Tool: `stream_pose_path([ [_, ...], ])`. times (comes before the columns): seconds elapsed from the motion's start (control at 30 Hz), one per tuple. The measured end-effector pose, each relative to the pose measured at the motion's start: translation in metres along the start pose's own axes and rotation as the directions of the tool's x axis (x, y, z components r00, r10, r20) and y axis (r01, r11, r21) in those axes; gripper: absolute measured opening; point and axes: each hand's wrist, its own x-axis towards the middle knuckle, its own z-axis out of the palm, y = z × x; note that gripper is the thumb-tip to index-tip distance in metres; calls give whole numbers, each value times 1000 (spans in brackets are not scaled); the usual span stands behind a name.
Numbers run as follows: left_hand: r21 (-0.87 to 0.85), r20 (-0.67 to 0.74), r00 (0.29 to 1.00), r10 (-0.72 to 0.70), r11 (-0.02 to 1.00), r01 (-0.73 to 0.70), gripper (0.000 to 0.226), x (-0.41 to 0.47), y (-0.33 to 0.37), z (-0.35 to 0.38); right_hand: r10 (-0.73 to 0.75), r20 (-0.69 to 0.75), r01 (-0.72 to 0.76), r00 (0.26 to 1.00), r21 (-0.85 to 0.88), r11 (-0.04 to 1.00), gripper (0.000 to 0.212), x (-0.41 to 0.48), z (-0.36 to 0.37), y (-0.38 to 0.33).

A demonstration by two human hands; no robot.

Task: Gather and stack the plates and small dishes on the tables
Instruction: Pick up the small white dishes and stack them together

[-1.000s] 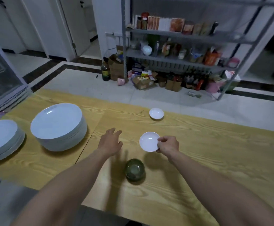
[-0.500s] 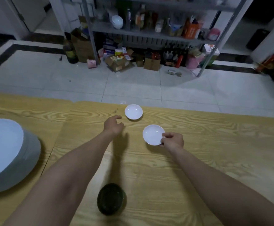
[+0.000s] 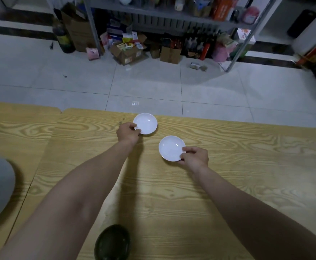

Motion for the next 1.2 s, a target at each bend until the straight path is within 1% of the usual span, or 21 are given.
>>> stream_pose_path([
  [0.07,-23,-34,999,-14,1000,13,24,1,3,3,6,-2,-6,1000,0,1000,29,1,-1,-1],
  [0.23,-69,-38,998,-54,996,51,28,-11,1,4,14,6,-14,1000,14,1000,28,-2,-8,-3],
  [0.4,-40,0,999,-53,998,53,27,-43,-8,-8,-20,3,20,1000,16,1000,29,-18,-14,-7],
  [0.57,-3,16,998,-67,998,67,25,-84,-33,-23,-56,17,55,998,24,998,30,-39,-18,-4],
  [0.7,24,68,994,-86,996,85,23,-125,-57,-30,-68,20,67,998,21,998,30,-57,-26,11],
  [0.8,53,147,987,-69,997,61,24,-155,-73,-31,-65,29,64,997,19,998,30,-72,-33,27],
  [0.9,61,199,977,-80,996,69,27,-177,-85,-33,-49,35,48,998,20,999,31,-86,-39,43],
  [1.0,50,234,967,-101,995,92,28,-185,-94,-36,-37,34,36,999,6,999,31,-97,-44,59],
  [1.2,-7,287,955,-79,996,84,22,-185,-100,-47,-20,6,20,1000,-39,999,30,-104,-46,82],
])
